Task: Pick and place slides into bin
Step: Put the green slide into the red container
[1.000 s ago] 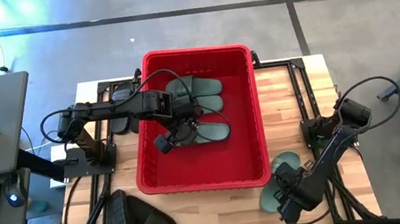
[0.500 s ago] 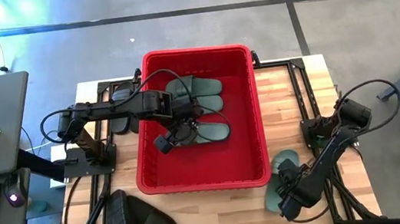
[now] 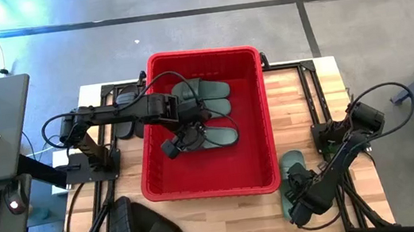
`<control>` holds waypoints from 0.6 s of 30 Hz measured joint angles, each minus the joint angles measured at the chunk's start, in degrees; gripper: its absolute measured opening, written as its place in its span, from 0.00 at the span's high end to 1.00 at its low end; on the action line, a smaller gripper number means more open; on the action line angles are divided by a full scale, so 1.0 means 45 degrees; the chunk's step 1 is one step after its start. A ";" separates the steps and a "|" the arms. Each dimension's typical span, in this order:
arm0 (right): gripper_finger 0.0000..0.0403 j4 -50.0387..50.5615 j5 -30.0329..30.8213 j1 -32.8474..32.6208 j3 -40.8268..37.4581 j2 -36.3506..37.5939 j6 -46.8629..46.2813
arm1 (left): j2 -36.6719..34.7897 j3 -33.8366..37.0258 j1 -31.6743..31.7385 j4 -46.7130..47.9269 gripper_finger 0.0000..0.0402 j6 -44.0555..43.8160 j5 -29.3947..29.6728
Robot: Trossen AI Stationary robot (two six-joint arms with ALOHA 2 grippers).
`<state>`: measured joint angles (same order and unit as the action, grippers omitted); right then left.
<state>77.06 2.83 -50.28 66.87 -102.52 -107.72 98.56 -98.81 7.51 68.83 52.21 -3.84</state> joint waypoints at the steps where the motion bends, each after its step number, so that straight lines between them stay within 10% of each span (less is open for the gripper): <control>1: 0.95 0.0000 0.0009 0.0000 0.0000 0.0000 0.0032 | 0.0000 0.0001 0.0000 -0.0029 0.57 0.0000 0.0001; 18: 1.00 0.2410 -0.0377 -0.0954 0.3054 -0.0005 0.1869 | 0.0000 0.0001 -0.0004 -0.0667 0.57 0.0625 -0.0666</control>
<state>87.90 1.13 -54.57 80.61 -102.54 -99.31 98.56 -98.80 7.49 65.83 55.02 -6.83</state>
